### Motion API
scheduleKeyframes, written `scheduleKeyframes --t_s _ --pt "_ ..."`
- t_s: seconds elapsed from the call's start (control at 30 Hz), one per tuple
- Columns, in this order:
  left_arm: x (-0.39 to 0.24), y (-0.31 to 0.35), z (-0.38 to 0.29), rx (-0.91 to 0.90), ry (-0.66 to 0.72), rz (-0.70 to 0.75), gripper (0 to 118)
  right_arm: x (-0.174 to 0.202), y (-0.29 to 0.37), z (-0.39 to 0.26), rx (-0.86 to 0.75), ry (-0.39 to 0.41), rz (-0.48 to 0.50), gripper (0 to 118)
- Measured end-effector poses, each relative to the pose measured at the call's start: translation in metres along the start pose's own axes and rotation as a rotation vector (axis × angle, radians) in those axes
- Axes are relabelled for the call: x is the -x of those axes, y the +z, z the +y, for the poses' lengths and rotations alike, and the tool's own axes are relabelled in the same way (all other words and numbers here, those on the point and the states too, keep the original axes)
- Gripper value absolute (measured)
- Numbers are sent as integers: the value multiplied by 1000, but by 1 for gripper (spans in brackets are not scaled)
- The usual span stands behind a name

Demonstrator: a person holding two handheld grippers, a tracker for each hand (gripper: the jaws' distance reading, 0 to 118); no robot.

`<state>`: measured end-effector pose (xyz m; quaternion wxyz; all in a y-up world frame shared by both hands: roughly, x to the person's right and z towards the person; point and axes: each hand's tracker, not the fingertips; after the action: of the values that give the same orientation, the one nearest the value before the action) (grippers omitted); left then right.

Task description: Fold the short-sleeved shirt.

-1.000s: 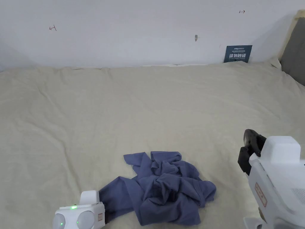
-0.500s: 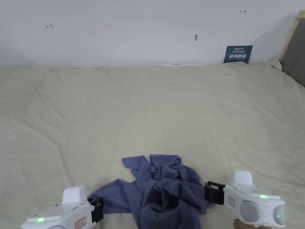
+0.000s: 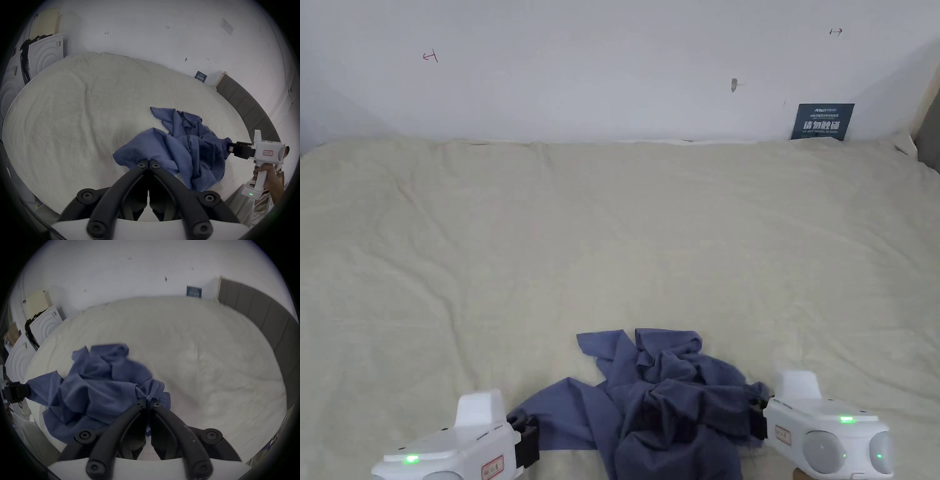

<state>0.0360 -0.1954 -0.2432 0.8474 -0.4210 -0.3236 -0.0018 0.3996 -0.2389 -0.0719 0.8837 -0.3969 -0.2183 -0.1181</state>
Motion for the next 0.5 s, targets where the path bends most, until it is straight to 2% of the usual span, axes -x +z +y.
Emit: scheduleKeyframes --t_s 0.1,0.23,0.5 --pt "1 9 21 -57 46 -42 0 -5 35 26 -114 46 -39 5" --pt "2 26 72 -127 30 -70 0 -17 87 79 -262 84 -76 5" --pt "14 64 217 -351 -72 79 0 -35 156 194 -480 102 -131 5"
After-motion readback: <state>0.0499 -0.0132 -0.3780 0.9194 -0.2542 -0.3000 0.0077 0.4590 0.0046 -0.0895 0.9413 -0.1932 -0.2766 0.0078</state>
